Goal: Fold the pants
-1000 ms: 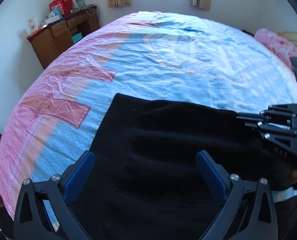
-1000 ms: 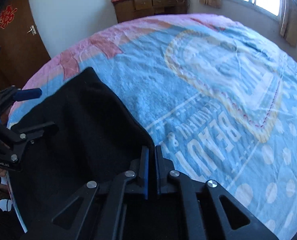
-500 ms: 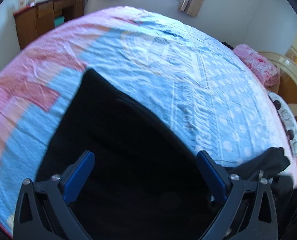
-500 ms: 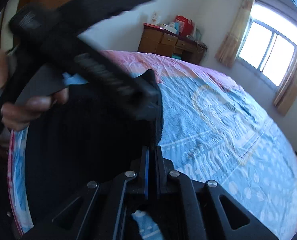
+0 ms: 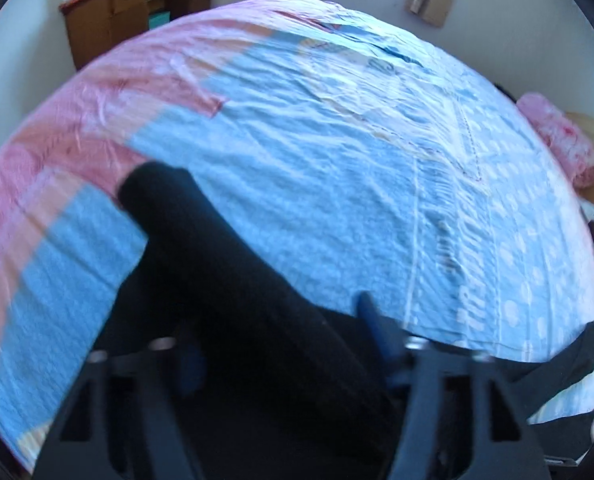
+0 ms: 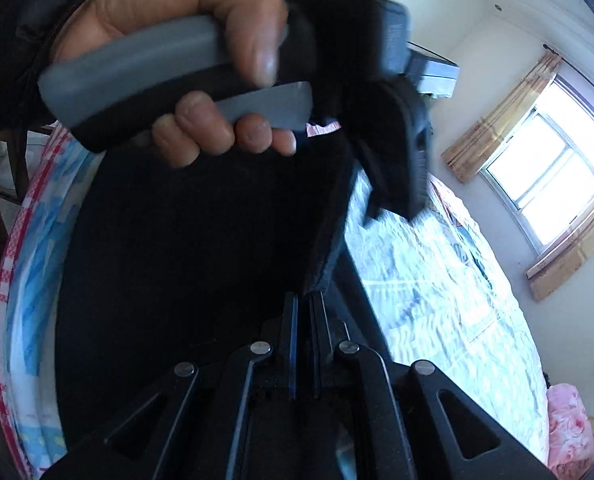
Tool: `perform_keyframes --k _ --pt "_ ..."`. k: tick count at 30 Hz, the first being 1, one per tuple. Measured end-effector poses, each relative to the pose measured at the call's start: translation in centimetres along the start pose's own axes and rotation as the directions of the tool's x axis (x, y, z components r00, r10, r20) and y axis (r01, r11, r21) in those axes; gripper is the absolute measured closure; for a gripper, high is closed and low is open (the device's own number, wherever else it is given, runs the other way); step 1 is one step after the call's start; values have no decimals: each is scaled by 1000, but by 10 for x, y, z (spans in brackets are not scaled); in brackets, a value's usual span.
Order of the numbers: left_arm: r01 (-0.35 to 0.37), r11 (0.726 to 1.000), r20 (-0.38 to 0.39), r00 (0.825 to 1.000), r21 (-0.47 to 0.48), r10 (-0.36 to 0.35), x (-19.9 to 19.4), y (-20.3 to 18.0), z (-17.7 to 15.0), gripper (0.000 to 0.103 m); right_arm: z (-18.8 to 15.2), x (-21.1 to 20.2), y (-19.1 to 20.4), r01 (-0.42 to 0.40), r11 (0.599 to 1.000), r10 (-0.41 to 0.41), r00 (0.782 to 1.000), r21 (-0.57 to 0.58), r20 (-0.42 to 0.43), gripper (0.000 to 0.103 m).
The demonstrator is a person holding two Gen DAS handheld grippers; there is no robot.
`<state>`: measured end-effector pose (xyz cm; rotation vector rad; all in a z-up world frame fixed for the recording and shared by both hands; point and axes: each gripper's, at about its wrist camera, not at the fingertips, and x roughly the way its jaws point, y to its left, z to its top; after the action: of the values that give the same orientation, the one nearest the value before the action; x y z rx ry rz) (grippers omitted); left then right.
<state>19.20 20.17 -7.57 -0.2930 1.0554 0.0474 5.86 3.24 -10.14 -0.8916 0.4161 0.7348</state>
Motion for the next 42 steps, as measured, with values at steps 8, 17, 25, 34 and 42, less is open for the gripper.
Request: perform_keyframes --k 8,17,25,34,42 --pt "179 981 74 982 -82 -173 -8 21 -23 75 -39 -82 -98 49 737 -109 993 674 46 62" --pt "185 980 131 976 -76 -174 -17 20 -27 81 -305 -231 -246 344 -205 -221 896 916 -386 30" --pt "188 980 169 970 -66 -175 -34 18 -36 81 -399 -204 -340 505 -351 63 853 789 -518 30" --pt "164 985 145 977 -47 -155 -26 20 -39 81 -448 -128 -368 793 -252 277 608 554 -744 32" --pt "190 980 136 974 -50 -182 -25 18 -24 81 -453 -145 -368 791 -276 295 610 546 -735 98"
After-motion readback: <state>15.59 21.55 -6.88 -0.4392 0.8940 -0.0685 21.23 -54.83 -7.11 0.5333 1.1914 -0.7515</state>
